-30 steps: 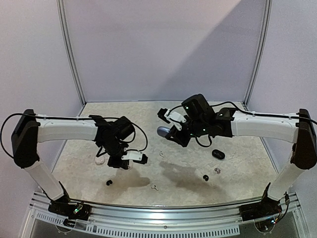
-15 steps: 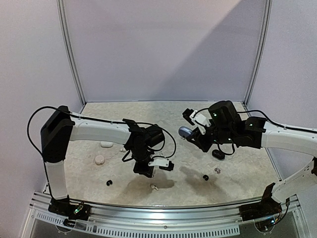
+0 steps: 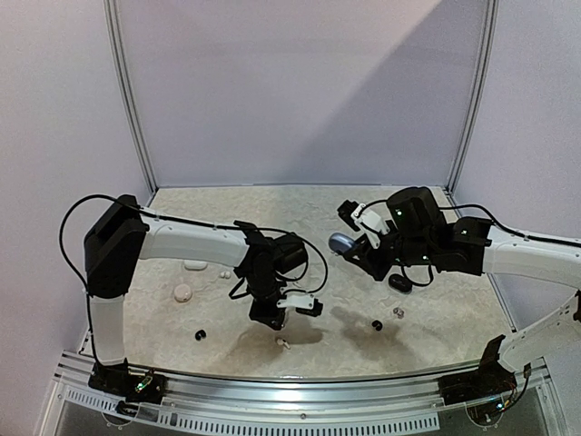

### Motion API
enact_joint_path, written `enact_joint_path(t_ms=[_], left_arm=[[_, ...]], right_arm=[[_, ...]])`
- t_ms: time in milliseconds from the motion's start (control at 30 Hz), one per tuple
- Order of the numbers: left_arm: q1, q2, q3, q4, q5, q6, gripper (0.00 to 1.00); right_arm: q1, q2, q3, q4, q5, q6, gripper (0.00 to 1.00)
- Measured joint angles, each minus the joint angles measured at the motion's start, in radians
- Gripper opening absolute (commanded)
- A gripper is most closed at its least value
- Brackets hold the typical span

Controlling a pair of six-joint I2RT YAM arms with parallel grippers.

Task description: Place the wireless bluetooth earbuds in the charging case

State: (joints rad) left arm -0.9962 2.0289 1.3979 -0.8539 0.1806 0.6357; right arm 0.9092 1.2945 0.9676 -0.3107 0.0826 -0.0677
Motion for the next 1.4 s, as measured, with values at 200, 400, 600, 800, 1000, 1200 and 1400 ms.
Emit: enact_joint_path(t_ms=[200,400,600,800,1000,1200,1400], left_arm=[[0.000,0.003,0.000,-0.002,0.001,0.014,0.34],[0.000,0.003,0.000,-0.007,0.004,0.040,0.44],[0.000,0.003,0.000,-0.008,0.004,0.053,0.50],[0.000,0.003,0.000,-0.018,0.010,0.071,0.58],[0.000,0.002,-0.003,-0.029,0.015,0.101,0.65],[0.009,-0.013,-0.021,-0.033,0.010,0.134,0.68],[0.049,-0.083,-0.058,-0.075,0.013,0.181,0.70]], right_arm=[[0.000,-0.010,0.000,0.006,-0.023,-0.001,0.07],[0.000,-0.012,0.000,0.006,-0.040,-0.003,0.08],[0.000,-0.012,0.000,0.006,-0.056,-0.005,0.08],[0.000,-0.012,0.000,0.006,-0.071,-0.009,0.09],[0.000,-0.011,0.000,0.006,-0.096,-0.010,0.09],[0.000,-0.011,0.003,0.005,-0.101,-0.012,0.08],[0.000,-0.004,0.035,0.000,-0.096,-0.013,0.08]])
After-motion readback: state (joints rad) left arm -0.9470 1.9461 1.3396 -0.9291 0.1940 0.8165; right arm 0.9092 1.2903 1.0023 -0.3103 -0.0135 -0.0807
